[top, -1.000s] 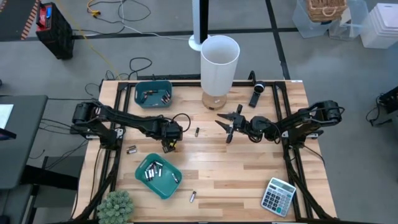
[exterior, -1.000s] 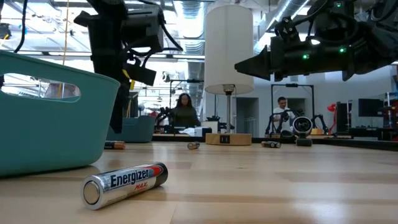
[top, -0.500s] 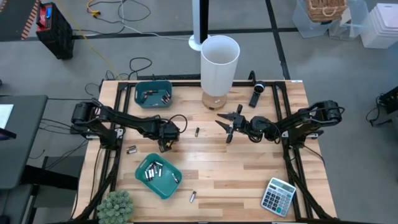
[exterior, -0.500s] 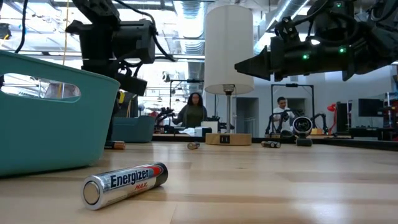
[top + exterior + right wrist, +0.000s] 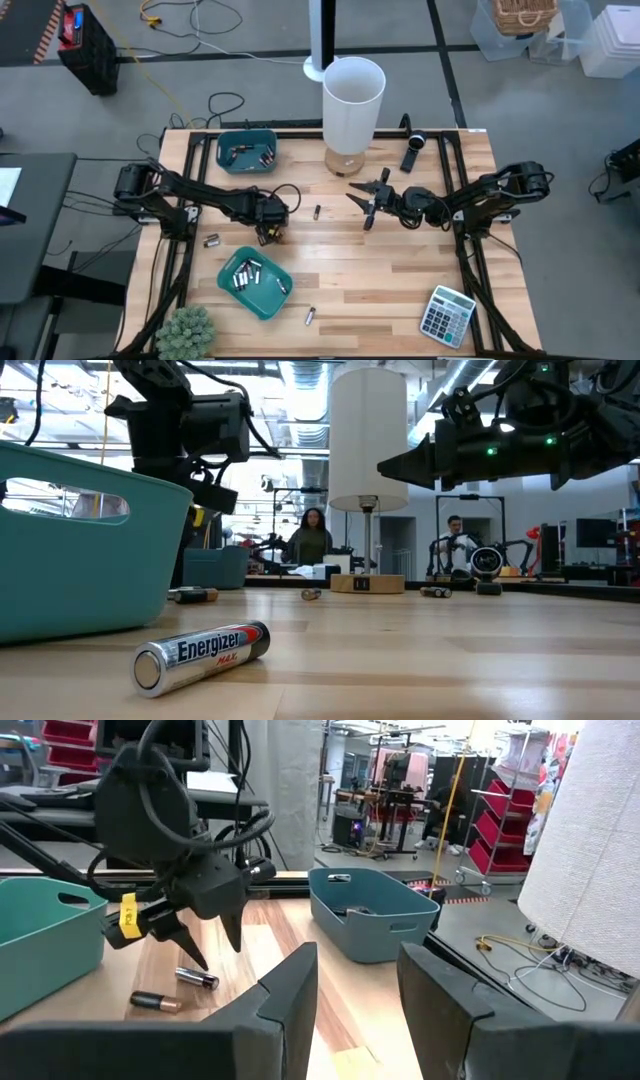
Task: Sort batteries
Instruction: Put the silver battery into the green bin
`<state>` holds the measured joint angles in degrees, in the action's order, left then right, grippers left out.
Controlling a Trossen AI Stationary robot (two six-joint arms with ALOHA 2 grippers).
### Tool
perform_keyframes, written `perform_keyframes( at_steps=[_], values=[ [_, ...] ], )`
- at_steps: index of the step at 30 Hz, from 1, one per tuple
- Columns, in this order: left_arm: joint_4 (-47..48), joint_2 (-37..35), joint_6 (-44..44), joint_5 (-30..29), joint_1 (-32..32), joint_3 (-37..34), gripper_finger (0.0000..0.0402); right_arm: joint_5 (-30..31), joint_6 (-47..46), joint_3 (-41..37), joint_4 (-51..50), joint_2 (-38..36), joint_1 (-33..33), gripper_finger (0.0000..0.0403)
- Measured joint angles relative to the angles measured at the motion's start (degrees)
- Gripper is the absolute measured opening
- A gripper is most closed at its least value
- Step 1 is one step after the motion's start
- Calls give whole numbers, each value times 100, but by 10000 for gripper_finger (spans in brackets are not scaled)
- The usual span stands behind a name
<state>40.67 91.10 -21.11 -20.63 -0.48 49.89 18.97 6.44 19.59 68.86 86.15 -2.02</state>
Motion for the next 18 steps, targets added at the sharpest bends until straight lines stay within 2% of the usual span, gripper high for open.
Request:
perform_keyframes(
  at_steps=[12,18],
  values=[
    [-212,-54,-305,120,-19,0,194,0,-1,0,-92,0,-35,155],
    [-572,-54,-341,407,-63,2,194,2,-1,0,-135,0,-37,155]
  ],
)
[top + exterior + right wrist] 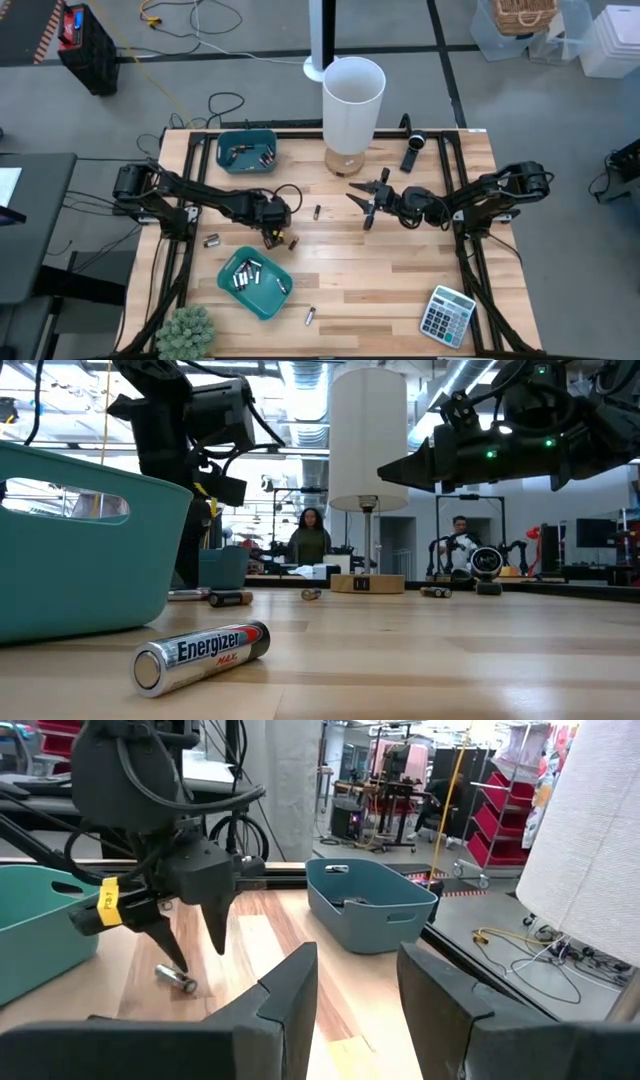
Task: Sort batteries
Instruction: Put the silver battery into the green bin
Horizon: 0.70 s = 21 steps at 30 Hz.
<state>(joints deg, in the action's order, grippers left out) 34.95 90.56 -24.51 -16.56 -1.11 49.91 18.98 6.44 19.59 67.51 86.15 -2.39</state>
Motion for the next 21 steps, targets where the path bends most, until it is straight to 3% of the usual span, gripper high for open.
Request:
perform_keyframes(
  at_steps=[6,11,16,21],
  values=[
    [-89,-171,-18,43,-27,2,194,0,2,0,-32,-1,0,155],
    [-680,-294,85,680,-123,9,194,0,2,0,-34,-2,-3,155],
    [-955,118,-21,1238,-266,7,197,0,2,0,-37,-2,-7,155],
    [-1122,444,-175,1316,-379,16,210,0,4,0,-44,-2,-7,155]
  ],
)
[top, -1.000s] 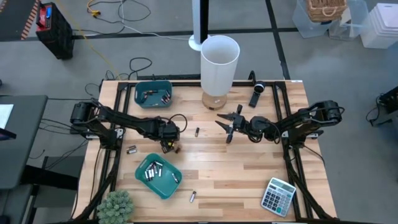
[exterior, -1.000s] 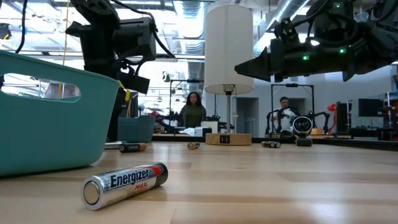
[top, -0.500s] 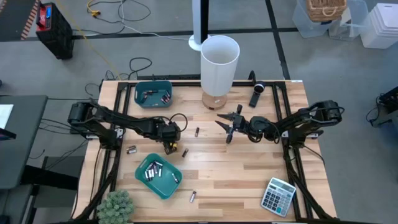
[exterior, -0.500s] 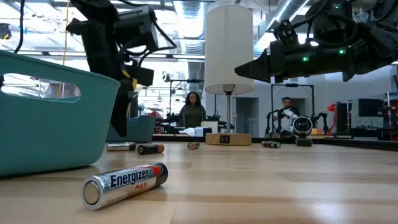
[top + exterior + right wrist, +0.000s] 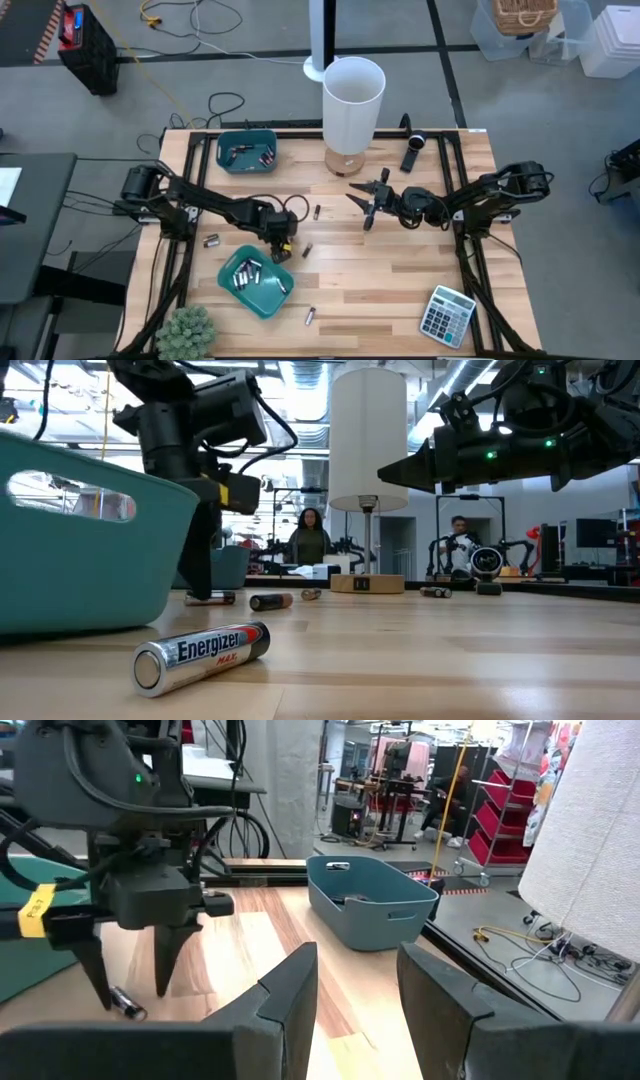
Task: Sort batteries
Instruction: Put the silver battery into the green bin
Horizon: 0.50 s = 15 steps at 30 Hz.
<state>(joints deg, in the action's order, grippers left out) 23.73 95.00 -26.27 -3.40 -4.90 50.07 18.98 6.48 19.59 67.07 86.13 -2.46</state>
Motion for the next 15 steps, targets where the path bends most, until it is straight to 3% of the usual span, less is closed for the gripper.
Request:
perform_keyframes(
  at_steps=[8,15],
  values=[
    [17,317,0,-301,-34,17,202,2,-31,0,-42,0,-35,155],
    [24,297,33,-466,-29,6,118,2,-44,0,-66,0,-58,155]
  ],
)
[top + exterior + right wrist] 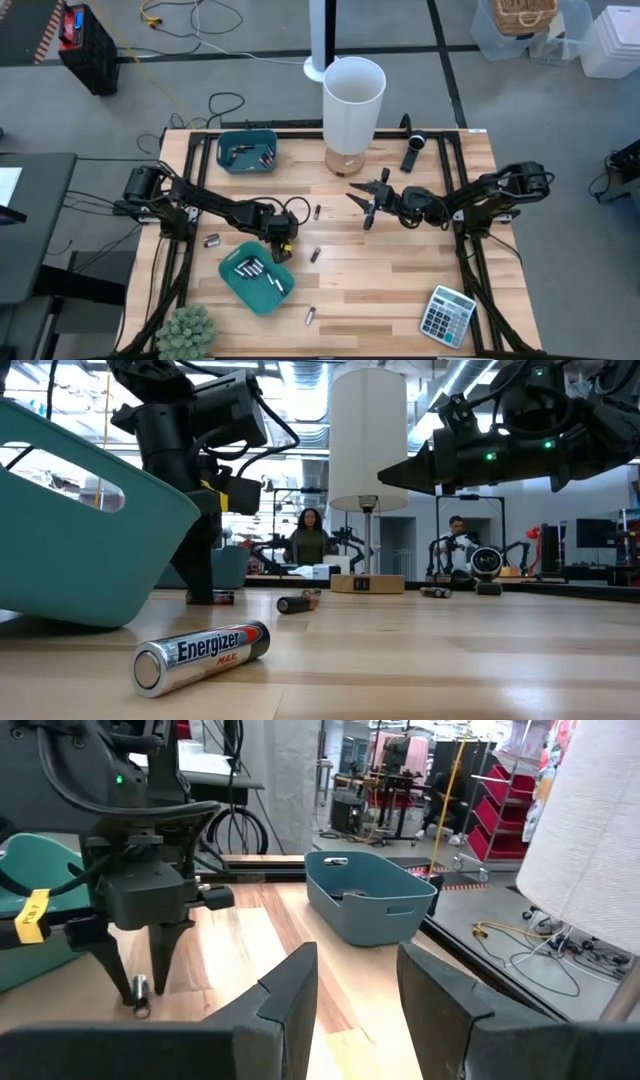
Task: Sort batteries
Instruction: Put the silver battery into the green bin
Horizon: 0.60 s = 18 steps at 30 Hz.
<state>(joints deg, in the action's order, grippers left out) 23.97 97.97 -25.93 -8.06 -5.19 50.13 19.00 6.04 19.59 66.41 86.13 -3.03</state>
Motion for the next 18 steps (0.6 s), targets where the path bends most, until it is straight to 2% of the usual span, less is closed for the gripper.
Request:
perform_keyframes(
  at_steps=[6,18],
  values=[
    [22,1,11,-45,0,-4,41,0,-4,0,-13,0,-12,155],
    [109,-442,63,-194,0,-39,41,0,-4,0,-42,0,-12,155]
  ],
)
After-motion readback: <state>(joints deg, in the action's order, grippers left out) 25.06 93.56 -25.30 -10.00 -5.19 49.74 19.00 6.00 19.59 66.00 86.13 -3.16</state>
